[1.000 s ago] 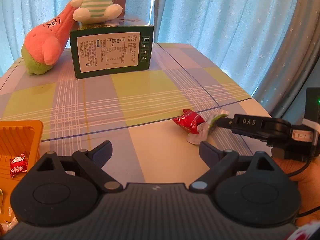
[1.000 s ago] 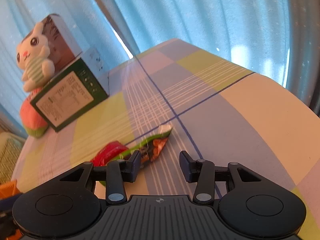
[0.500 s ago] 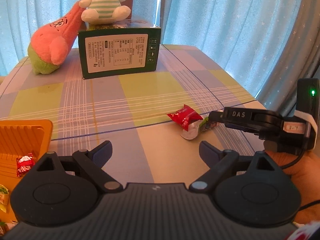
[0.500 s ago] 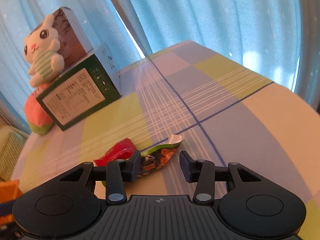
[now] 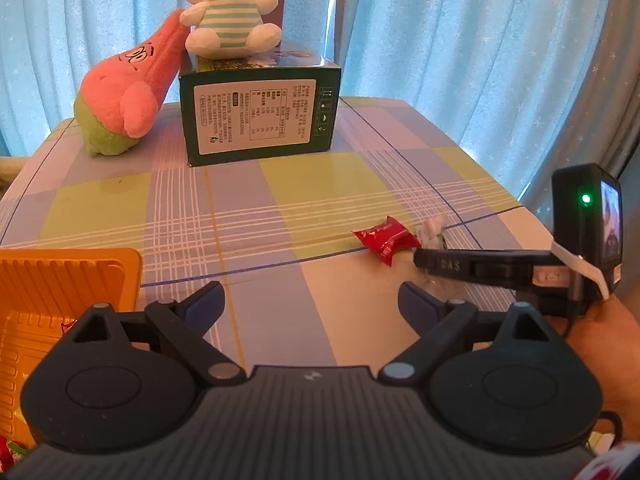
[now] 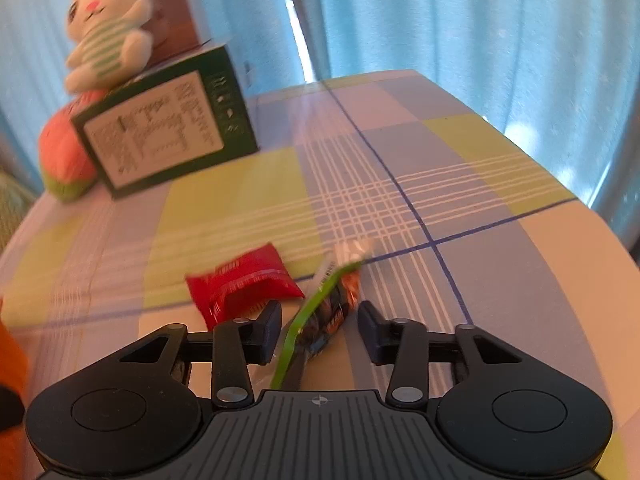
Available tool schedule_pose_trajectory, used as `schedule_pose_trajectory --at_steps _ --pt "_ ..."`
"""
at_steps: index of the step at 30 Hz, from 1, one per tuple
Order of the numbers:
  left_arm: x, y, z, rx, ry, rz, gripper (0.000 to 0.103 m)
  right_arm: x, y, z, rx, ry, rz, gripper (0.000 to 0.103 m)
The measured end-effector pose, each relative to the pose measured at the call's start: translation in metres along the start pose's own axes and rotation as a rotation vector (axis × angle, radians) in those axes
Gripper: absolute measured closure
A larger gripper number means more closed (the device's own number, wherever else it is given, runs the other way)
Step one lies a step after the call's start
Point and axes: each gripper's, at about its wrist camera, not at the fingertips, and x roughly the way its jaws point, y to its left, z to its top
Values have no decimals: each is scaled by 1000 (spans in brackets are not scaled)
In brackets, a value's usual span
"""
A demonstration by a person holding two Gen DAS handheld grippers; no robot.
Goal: Organize snacks
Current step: 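Grasp the clear spoon with the right tool, then grasp the red candy with the left tool while the right tool holds the spoon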
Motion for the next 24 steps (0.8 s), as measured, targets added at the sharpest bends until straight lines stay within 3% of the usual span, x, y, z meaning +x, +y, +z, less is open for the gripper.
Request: schedule_pose_trajectory --at_steps 2,8,16,24 --pt "4 -3 2 15 4 -16 11 -8 -4 -5 -51 20 0 80" --pt "29 -28 8 122 15 -63 11 -33 -29 -26 -106 48 -21 80" --pt "64 -44 16 219 20 -78 14 -35 -32 -40 -164 -43 -23 79" --pt "93 -53 25 282 7 -114 19 -45 -33 -42 -197 -65 -76 81"
